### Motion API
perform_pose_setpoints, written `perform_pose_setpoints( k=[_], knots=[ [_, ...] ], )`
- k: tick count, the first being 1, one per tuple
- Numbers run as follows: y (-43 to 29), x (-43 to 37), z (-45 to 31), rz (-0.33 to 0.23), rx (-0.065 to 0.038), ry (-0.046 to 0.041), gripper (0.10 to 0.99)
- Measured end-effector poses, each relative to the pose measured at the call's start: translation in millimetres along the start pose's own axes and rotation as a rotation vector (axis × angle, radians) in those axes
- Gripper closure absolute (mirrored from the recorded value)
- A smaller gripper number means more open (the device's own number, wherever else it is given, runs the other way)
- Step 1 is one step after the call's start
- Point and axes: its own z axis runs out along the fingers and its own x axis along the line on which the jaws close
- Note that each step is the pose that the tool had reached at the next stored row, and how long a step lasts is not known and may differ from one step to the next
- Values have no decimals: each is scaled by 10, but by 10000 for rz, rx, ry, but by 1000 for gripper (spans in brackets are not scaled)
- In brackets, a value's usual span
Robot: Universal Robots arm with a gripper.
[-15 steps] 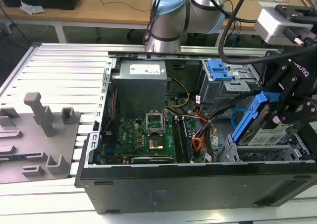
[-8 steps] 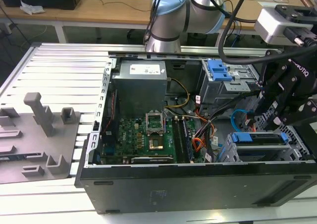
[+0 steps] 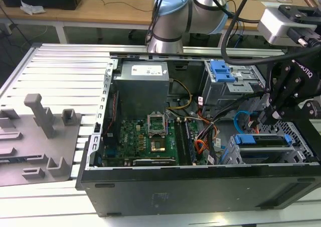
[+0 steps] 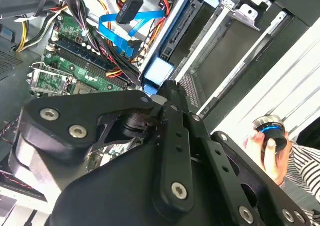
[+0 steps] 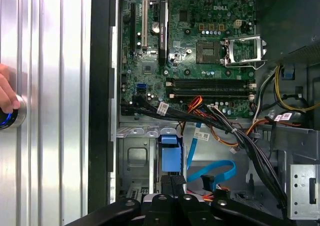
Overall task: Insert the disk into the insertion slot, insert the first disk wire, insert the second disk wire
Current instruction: 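Insert the disk into the insertion slot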
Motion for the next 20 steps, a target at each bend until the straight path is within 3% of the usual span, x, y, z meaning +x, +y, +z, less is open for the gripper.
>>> perform_pose_setpoints(
  k=[5,7,20],
  knots=[
    [-4,0,14,0,0,-7,980],
    [-43,0,101,0,-7,-1,980],
    [-266,0,425,1,-14,1,980]
  ],
)
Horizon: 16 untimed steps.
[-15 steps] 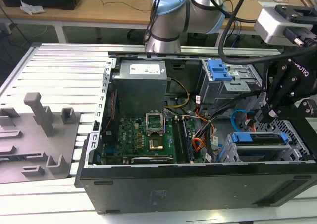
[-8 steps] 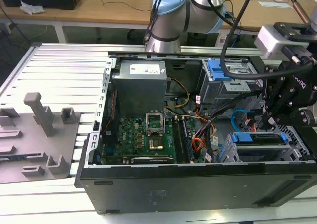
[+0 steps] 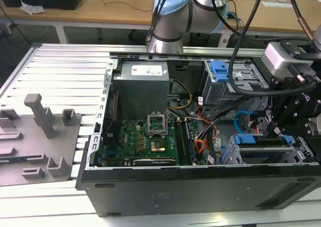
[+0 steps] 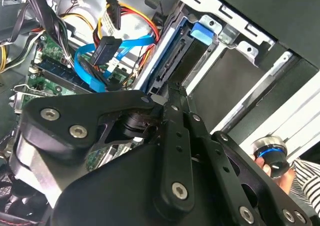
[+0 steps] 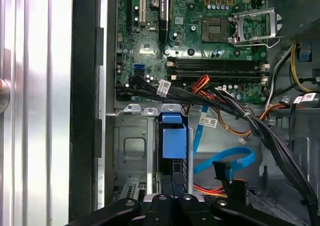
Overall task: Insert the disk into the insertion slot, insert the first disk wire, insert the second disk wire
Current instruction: 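Insert the disk into the insertion slot, then insert the first disk wire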
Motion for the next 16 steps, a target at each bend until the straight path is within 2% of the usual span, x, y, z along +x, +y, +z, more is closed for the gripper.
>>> perform_pose_setpoints(
  k=[16],
  knots=[
    [-25,0,-4,2,1,6,980]
  ],
)
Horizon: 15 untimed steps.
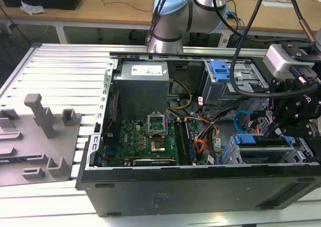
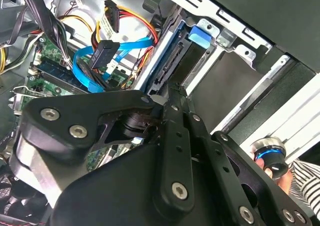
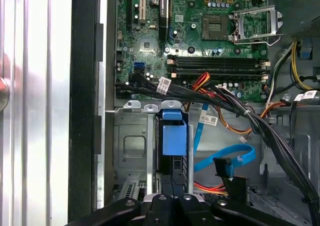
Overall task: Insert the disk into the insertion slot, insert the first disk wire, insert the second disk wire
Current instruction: 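Insert the first disk wire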
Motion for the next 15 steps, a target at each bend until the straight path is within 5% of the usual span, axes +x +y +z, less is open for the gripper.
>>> perform_pose_setpoints(
  k=[9,15],
  knots=[
    [9,-3,-254,-2,0,0,980],
    [10,-3,-271,-2,0,0,980]
  ],
)
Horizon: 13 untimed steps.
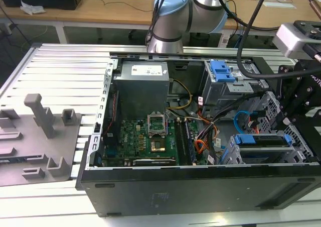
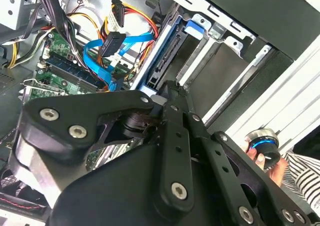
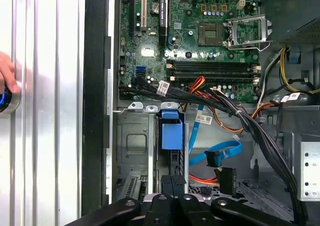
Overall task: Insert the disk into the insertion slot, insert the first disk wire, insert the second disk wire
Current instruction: 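Insert the first disk wire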
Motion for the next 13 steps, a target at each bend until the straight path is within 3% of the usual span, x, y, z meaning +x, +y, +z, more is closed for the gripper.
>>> perform_pose_setpoints(
  k=[3,7,10,13],
  knots=[
    [0,0,0,0,0,0,784],
    [0,-17,-2,0,0,3,784],
    [0,-125,0,0,0,10,784],
    [1,-373,0,1,0,36,784]
  ],
)
